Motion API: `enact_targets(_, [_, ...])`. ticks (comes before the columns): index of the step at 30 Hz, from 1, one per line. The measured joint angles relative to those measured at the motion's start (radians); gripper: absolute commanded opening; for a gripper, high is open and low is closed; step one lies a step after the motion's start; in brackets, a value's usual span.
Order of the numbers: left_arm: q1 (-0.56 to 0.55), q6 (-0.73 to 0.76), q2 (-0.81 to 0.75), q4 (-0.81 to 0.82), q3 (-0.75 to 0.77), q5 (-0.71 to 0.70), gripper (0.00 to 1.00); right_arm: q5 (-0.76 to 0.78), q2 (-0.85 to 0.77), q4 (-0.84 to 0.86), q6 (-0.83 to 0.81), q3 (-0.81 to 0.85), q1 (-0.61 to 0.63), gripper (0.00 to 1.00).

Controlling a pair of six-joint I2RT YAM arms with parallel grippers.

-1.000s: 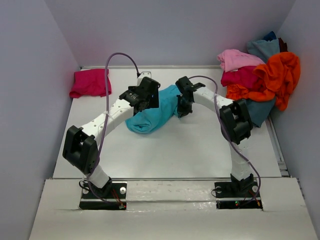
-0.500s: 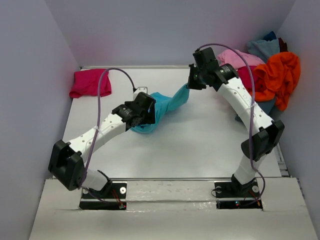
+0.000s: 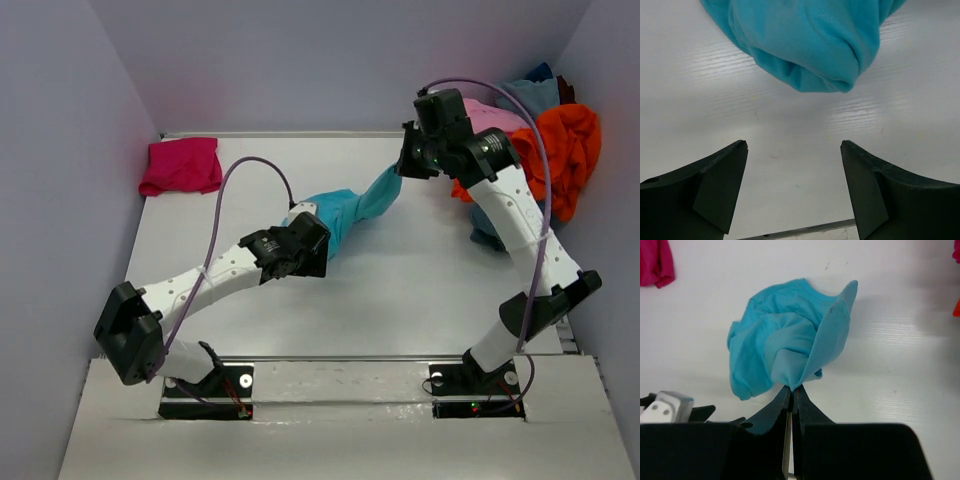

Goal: Fold and stack the t-shirts
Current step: Flatten the tshirt out

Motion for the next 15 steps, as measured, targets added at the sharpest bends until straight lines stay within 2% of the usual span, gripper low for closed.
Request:
enact_targets(10, [-0.033,0.012,0.251,0.028,0.005,0.002,0.87,0.039,-0.118,-0.062,-0.001,0.076,0.0,0.07])
enact_targets(15, [-0.036,0.042,0.365,0.063,0.082,0.002,0.87,0.039,-0.124,-0.088,-0.001,0.097,0.0,0.07])
